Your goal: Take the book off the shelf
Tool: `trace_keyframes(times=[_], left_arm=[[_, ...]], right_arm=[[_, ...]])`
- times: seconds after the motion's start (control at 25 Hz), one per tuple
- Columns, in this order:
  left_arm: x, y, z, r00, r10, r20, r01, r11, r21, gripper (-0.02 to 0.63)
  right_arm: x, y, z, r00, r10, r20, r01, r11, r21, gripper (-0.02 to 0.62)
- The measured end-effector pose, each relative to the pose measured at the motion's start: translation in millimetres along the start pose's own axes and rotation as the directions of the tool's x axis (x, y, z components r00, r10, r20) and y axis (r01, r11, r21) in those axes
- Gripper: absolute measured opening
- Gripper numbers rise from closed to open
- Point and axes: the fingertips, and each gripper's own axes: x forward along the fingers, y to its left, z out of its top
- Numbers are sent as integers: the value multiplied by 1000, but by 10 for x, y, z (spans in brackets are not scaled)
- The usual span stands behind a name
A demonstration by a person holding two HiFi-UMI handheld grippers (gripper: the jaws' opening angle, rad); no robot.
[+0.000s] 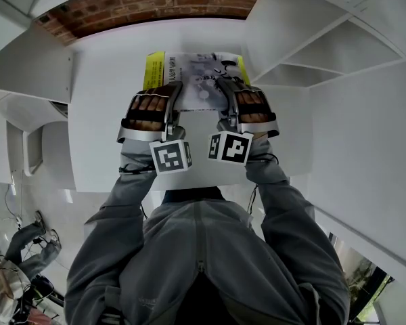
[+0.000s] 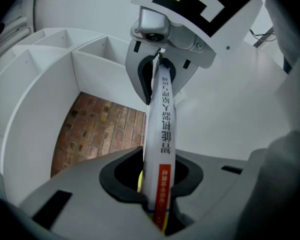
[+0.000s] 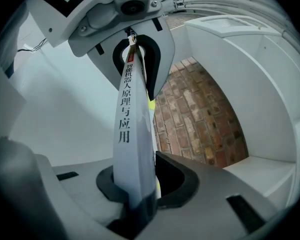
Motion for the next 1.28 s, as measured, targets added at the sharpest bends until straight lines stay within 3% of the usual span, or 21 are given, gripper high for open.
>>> trace_keyframes(times=[0.52,0.76,0.96,1.28], left_arm=[[249,-593,-208,995,-100,-26,100,995,-18,86],[287,-953,-64,988,-146,-54,145,989,-23,84],[261,-1069,-206,985,-168,-50,166,985,-41,81],[10,-1549,-183,958,-283,-42,281,958,-55,77]], right_arm=[[310,586,-47,994,105,-10,-104,994,13,87],[290,915,-264,990,141,-6,-140,990,28,87],[320,1056,-157,986,166,-17,-166,986,16,87],[87,1502,-151,966,258,-32,-257,966,21,89]])
